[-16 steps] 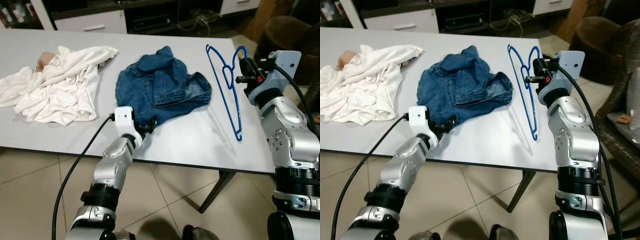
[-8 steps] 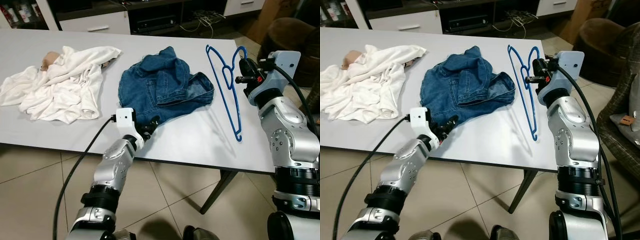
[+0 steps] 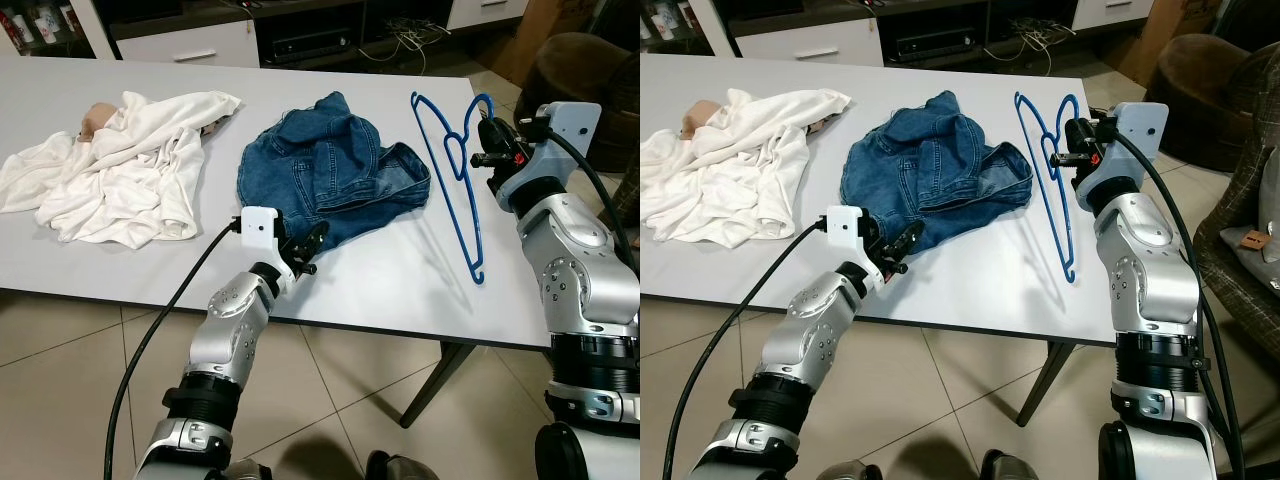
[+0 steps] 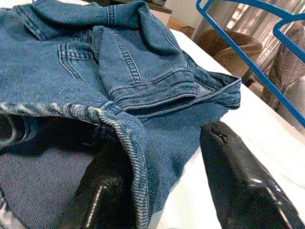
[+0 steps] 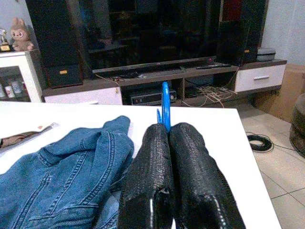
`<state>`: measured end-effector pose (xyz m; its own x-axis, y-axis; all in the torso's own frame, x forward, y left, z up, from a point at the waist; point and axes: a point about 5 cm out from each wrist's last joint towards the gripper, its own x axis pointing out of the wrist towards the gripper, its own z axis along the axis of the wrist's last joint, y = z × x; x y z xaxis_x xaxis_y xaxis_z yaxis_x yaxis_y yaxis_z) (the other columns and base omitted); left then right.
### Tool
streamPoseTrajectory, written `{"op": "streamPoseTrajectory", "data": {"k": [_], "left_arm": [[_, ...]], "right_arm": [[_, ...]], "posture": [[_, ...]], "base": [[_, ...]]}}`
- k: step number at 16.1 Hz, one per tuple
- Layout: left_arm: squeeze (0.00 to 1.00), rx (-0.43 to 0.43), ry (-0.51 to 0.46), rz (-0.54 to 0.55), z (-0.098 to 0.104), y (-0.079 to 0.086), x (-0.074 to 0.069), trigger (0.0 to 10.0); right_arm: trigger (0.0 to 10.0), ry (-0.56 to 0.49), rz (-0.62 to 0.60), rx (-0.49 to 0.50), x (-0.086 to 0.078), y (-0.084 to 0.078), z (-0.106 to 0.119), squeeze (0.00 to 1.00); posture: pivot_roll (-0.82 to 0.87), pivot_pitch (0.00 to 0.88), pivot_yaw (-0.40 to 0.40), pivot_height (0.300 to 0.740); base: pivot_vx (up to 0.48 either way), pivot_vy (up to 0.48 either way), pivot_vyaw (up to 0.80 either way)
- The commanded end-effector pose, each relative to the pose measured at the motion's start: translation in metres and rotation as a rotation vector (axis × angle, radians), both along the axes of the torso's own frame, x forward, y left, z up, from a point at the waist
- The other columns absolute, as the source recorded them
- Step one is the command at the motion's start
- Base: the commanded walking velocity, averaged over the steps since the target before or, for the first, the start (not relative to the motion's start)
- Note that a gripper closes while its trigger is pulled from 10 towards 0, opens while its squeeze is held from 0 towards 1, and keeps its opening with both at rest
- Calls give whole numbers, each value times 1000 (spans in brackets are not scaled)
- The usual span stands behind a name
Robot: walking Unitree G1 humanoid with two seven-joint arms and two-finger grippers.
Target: Hang hanger
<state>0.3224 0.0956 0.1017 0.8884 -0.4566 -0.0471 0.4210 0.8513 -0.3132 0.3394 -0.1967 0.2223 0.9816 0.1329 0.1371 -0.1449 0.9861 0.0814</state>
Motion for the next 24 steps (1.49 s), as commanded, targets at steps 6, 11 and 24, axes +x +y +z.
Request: {"op": "streamPoseTrajectory", "data": {"k": [6, 11, 24], "left_arm": [[0, 205, -249, -150, 22, -5, -5, 0], [0, 315, -425, -243, 40, -7, -7, 0], [0, -63, -444, 76, 95, 51, 27, 0]], "right_arm": [[10000, -4, 15, 6, 0, 1, 4, 0], [10000, 14, 58, 3, 0, 7, 1, 0], [10000, 3, 246, -88, -9, 25, 0, 0]], "posture": [[-100, 43, 25, 740], [-98, 40, 27, 740], [-97, 30, 42, 740]], "base": [[0, 0, 0], [0, 0, 0], [0, 0, 0]]}}
